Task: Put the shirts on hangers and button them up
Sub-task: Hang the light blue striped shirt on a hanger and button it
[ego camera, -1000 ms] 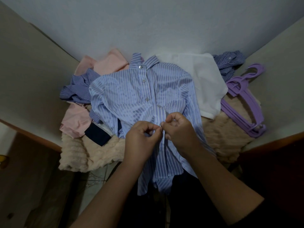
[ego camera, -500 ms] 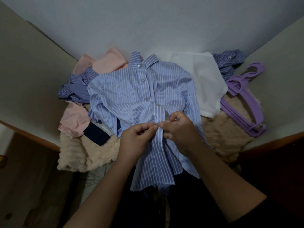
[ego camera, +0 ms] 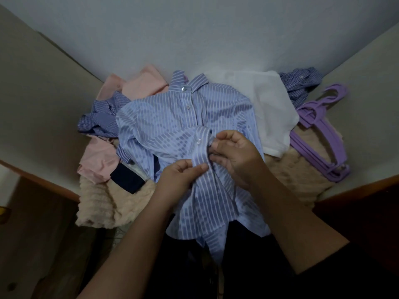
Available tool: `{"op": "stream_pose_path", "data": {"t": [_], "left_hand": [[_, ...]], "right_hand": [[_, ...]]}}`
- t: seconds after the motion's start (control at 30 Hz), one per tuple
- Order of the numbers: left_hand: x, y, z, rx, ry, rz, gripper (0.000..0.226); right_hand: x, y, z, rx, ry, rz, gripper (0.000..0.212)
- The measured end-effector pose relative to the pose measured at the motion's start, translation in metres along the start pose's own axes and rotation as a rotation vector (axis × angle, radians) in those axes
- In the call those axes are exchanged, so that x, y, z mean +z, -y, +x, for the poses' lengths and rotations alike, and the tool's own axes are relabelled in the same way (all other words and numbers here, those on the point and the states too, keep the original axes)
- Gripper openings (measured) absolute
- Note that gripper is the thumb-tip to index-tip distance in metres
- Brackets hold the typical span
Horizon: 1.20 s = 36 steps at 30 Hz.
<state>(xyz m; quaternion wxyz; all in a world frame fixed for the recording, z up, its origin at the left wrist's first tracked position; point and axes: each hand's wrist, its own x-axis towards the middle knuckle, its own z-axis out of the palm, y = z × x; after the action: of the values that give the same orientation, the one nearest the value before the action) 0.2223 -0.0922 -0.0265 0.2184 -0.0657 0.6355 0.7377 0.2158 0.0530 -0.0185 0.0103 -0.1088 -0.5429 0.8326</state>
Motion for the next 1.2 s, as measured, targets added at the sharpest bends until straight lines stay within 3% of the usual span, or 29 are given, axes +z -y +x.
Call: {"op": "stream_pose_path", "data": {"t": [0.17,0.2,0.3,0.43,0.57,0.7,0.87,1.0,1.2], "left_hand": [[-0.014,-0.011,0.009,-0.062,-0.014,-0.306,0.050],[-0.015,-0.012,0.010,-0.058,-0.013,-0.316,0.046],[-0.009,-0.011,0.006,0.016,0.034,-0.247,0.019],[-0.002,-0.009,-0.004,0.045,0.141,-0.166,0.010],[-0.003,-0.008,-0.004,0.016,0.030,-0.093,0.017],[-0.006,-0.010,-0.004,-0.014,-0.005,-0.091,0.018],[0.002,-0.011,-0.008,-0.023,0.069,-0.154,0.018],[0.005,-0.010,-0.008,-0.003,0.073,-0.067,0.019],[0.006,-0.007,-0.006,0.013,0.047,-0.023,0.019]], "right_hand": [[-0.014,-0.014,-0.012,0.135,0.002,-0.404,0.014],[-0.015,-0.017,-0.014,0.190,0.043,-0.426,0.009],[-0.014,-0.020,-0.021,0.245,0.147,-0.386,0.009],[-0.011,-0.017,-0.023,0.169,0.049,-0.364,0.014],[-0.011,-0.016,-0.022,0.132,-0.041,-0.134,0.012],[-0.016,-0.015,-0.025,0.124,0.013,0.062,0.026],[-0.018,-0.016,-0.028,0.078,0.095,0.054,0.026],[-0.018,-0.017,-0.028,0.087,0.082,-0.029,0.023],[-0.018,-0.018,-0.031,0.101,0.079,0.080,0.024]]}}
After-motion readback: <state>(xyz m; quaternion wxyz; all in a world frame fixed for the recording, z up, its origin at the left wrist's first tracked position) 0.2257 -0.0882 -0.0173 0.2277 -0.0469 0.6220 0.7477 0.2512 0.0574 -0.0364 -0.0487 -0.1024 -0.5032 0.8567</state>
